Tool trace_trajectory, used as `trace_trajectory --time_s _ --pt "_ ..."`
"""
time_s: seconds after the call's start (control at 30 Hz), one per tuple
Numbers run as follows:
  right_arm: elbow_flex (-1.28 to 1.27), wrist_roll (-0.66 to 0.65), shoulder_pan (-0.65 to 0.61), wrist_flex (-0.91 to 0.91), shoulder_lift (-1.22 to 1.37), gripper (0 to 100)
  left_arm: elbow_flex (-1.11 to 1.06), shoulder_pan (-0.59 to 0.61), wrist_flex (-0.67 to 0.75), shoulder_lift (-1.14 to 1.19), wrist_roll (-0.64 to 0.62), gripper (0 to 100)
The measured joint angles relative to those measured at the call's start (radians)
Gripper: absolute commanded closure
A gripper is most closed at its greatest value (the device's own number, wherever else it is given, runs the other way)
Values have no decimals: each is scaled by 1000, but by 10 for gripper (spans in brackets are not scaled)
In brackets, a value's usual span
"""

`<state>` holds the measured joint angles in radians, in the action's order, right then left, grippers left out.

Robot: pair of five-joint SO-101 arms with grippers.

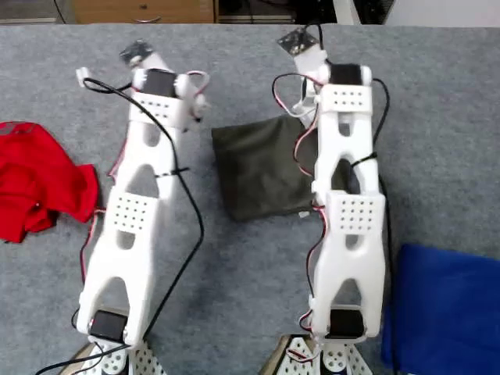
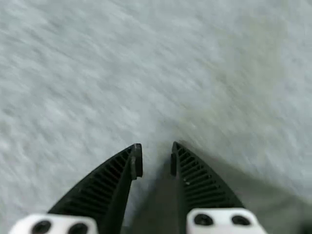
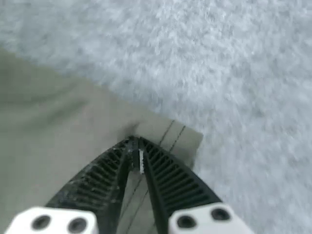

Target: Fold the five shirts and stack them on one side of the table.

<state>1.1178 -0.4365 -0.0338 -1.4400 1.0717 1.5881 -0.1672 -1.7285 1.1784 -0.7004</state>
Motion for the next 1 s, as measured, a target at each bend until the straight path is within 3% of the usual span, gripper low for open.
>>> trace_trajectory --time_s 0.2,0.37,0.5,0.83,1.0 --pt "236 -52 -2 60 213 989 -41 -101 23 25 0 885" --pt "466 -63 0 -54 247 989 -112 -78 104 89 0 885" --pt "494 -63 15 -126 236 989 -104 -44 114 92 0 885" --pt "496 -72 78 -328 -25 989 -101 -38 114 92 0 881" --pt "463 -72 130 -331 -193 990 -95 -37 100 92 2 802"
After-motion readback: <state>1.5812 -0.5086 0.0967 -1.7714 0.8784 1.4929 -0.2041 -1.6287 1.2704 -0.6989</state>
